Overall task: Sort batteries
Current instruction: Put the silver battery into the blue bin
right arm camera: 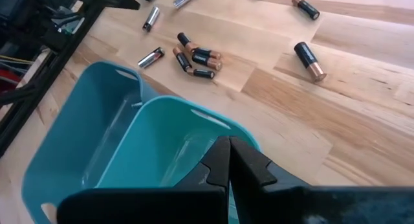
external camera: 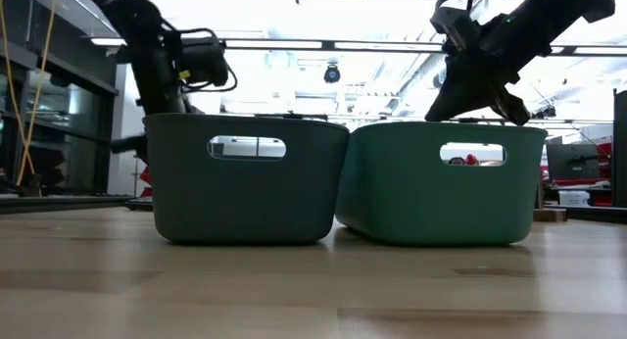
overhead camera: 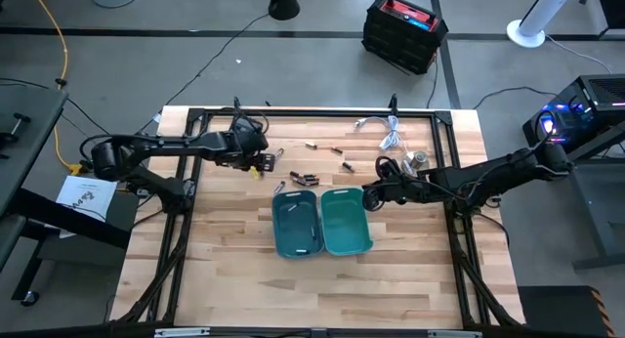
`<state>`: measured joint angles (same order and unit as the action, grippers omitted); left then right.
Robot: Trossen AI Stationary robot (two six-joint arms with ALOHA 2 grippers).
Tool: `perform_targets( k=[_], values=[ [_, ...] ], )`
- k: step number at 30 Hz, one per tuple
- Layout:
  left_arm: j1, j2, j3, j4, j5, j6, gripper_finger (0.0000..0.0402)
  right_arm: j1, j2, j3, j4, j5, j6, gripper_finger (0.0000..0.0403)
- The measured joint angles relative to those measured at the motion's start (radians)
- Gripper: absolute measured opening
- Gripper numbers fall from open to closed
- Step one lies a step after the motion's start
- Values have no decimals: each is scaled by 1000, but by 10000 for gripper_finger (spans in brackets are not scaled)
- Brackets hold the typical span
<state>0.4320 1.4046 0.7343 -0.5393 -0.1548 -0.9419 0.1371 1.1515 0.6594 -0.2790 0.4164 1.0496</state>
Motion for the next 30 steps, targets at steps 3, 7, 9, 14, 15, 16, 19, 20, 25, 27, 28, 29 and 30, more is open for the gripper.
perform_targets(
  k=[3,7,9,14,15,16,19,20,25,27,28,29,30],
  values=[
    [0,22,-3,77,-1,-21,197,0,0,0,0,0,0,0],
    [0,94,-2,90,3,-15,197,0,0,0,0,0,0,0],
    [0,142,-4,41,23,-19,197,0,0,0,0,-1,3,0],
    [-24,220,6,22,6,-7,195,0,0,0,0,-2,4,0],
    [-30,225,7,22,2,6,189,0,0,0,0,-3,4,0],
    [-35,226,10,16,0,12,178,0,0,0,0,-6,4,0],
    [-53,210,20,-1,-17,37,115,1,0,0,0,-19,-1,0],
    [-58,193,21,-11,-19,51,84,1,0,0,0,-23,-2,0],
    [-80,59,18,-41,59,124,32,1,0,0,-1,-32,-12,0],
    [-97,-27,21,-37,55,132,39,1,0,0,-1,-32,-13,0],
    [-111,-74,20,-42,49,133,39,1,0,0,-1,-33,-12,0],
    [-132,-121,20,-32,50,133,39,1,0,0,-1,-33,-11,0],
    [-160,-164,20,-6,57,142,37,1,0,0,-1,-35,-11,0]
  ],
)
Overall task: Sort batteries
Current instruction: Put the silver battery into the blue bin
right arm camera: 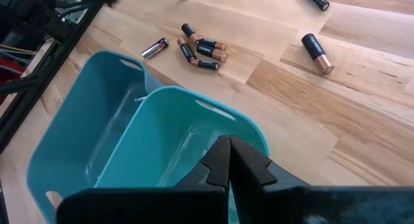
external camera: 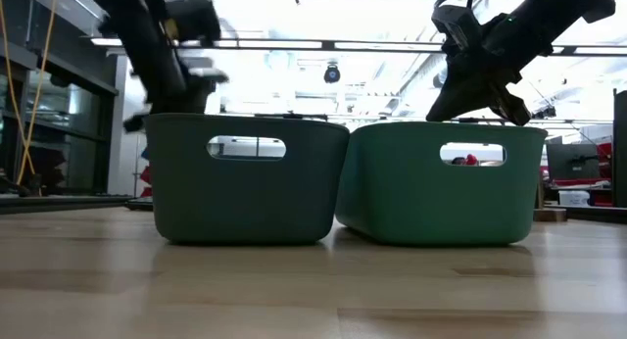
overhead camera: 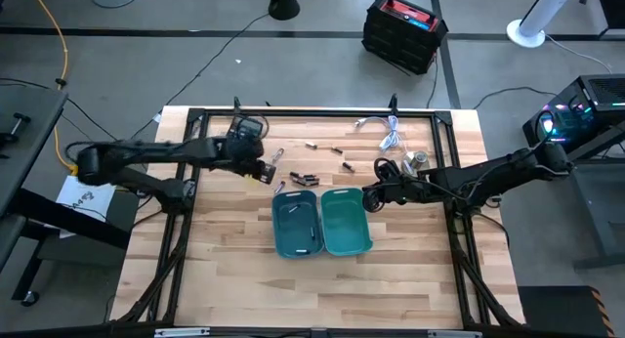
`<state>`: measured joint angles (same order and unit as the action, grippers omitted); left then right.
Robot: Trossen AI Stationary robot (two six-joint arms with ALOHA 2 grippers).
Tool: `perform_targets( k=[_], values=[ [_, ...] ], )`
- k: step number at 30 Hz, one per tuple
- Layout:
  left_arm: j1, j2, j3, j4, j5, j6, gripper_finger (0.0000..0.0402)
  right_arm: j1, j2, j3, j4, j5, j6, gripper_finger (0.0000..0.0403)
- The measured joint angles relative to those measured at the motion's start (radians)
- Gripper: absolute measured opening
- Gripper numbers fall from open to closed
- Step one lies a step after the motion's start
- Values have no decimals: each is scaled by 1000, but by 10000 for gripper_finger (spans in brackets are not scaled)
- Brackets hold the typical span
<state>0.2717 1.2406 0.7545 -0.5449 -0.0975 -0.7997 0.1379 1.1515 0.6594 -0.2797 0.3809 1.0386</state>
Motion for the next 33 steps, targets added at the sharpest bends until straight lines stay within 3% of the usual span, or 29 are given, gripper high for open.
perform_targets(
  k=[4,8,11,14,19,23,28,33],
  values=[
    [-165,-96,2,98,65,126,32,0,0,0,-8,-17,0,0],
    [-344,-69,2,175,77,166,35,0,0,0,-8,-18,0,0],
    [-437,-4,2,242,58,195,67,0,0,0,-8,-18,0,0],
    [-451,50,15,276,47,218,118,-2,0,0,-7,-18,6,0],
    [-352,94,139,115,8,377,193,-3,0,0,-7,-18,33,0],
    [-140,109,235,17,-103,426,221,-3,0,0,-1,-18,35,0],
    [114,236,278,-47,14,495,225,-3,0,0,6,-18,38,0],
    [183,446,315,-114,43,510,225,-3,0,0,11,-14,38,0]
  ],
)
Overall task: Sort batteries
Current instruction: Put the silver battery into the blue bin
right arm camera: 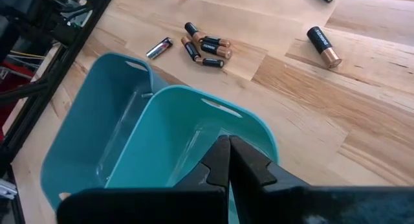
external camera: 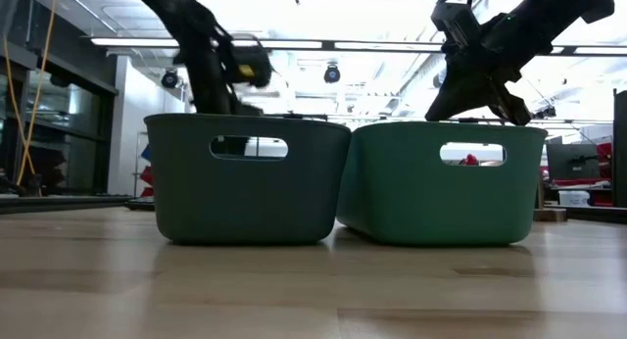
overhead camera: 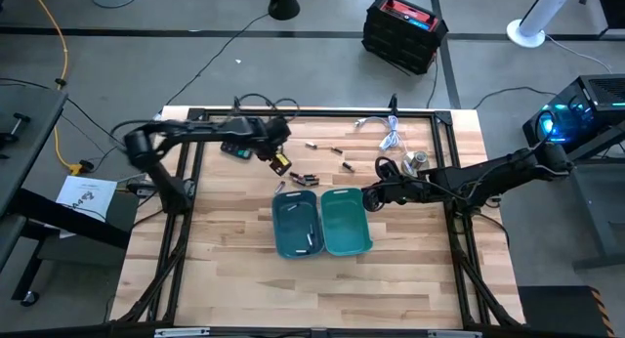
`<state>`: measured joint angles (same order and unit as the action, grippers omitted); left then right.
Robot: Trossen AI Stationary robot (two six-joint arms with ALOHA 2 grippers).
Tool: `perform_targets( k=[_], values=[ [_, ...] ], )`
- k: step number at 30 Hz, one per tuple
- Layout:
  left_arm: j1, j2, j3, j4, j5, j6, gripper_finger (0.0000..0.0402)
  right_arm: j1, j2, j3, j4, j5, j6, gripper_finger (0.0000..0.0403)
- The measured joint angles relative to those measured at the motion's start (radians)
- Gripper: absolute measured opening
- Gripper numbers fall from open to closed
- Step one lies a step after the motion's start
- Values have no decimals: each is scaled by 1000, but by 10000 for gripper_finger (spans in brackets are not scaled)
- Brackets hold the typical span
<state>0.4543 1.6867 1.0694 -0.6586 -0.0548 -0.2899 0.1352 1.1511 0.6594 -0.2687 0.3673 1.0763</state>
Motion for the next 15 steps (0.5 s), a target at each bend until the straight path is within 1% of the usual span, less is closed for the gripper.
perform_targets(
  k=[2,4,7,9,11,12,13,15],
  values=[
    [12,74,32,2,-1,35,225,0,0,0,1,1,3,0],
    [30,136,72,-2,-19,39,225,0,0,0,1,1,16,0],
    [56,184,126,-3,-50,30,225,0,0,0,2,2,23,0],
    [67,199,136,4,-64,30,225,0,0,0,2,3,23,0],
    [74,217,135,-1,-42,25,225,1,0,0,2,3,23,0],
    [77,229,135,-3,-12,23,223,2,0,0,2,3,23,0],
    [77,241,135,-7,16,24,219,3,0,0,2,3,23,0],
    [71,264,140,-27,20,37,199,3,0,0,1,3,22,0]
  ],
)
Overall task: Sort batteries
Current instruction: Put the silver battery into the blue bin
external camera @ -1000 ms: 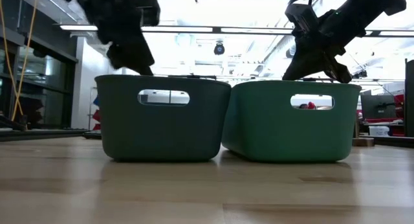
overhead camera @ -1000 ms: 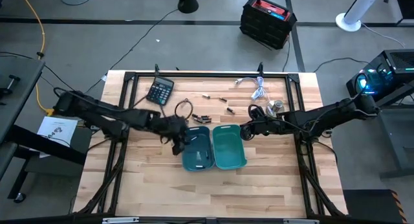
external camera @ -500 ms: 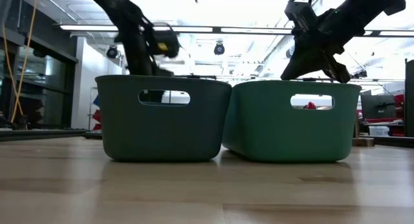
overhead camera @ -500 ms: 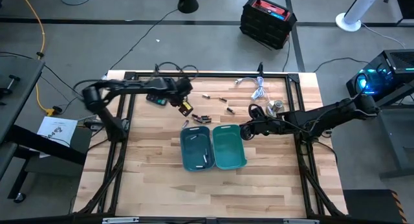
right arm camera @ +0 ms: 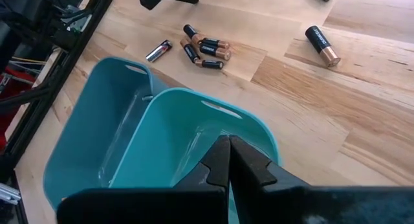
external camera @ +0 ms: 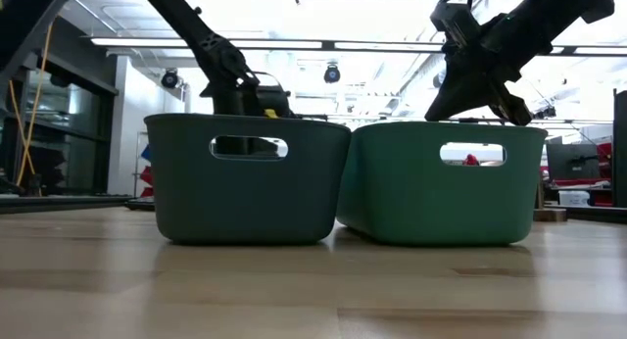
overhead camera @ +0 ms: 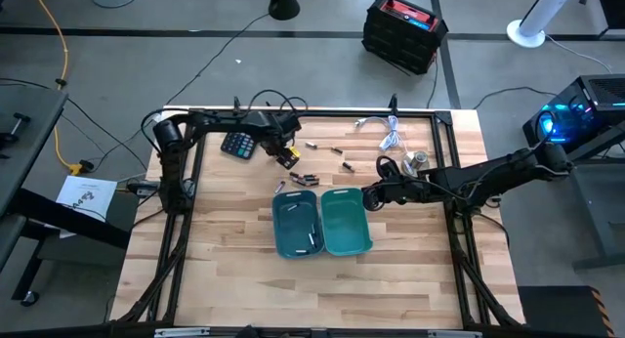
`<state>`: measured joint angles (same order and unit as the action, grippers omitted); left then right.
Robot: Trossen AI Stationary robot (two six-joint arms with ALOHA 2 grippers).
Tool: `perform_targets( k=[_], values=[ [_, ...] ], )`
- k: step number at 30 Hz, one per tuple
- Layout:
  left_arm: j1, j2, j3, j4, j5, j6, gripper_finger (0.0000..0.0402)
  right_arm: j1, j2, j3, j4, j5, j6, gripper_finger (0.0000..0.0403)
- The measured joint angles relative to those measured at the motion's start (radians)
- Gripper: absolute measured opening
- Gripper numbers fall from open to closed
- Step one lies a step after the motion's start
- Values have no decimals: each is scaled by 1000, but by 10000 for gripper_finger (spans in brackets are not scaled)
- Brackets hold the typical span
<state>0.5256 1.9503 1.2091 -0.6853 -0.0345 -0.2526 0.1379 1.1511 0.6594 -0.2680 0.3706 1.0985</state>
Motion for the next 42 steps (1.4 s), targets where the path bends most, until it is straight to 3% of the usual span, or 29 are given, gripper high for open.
perform_targets(
  k=[3,6,7,15,20,26,29,31,36,39,42],
  values=[
    [-26,36,4,-20,-24,40,136,0,0,0,0,0,-4,0],
    [-49,30,3,-20,-23,53,40,1,0,0,0,0,-3,0],
    [-56,13,-1,-19,-24,54,29,2,0,0,0,0,-4,0],
    [-130,-284,-5,44,7,117,33,2,0,0,-1,-3,-7,0],
    [-304,-412,-8,82,23,104,33,2,0,0,-2,-27,-7,0],
    [-580,-386,-6,84,12,67,35,2,0,0,2,-56,-7,0],
    [-672,-340,-7,94,-39,54,65,2,0,0,30,-68,-17,0],
    [-697,-298,-7,119,-79,27,90,2,0,0,86,-94,-54,0],
    [-701,-239,-7,97,-69,-46,139,-15,0,0,297,-156,-157,0],
    [-660,-256,5,39,-83,-16,160,-44,-1,0,369,-157,-203,0],
    [-582,-318,44,28,-179,64,175,-82,-1,0,385,-158,-239,0]
  ],
)
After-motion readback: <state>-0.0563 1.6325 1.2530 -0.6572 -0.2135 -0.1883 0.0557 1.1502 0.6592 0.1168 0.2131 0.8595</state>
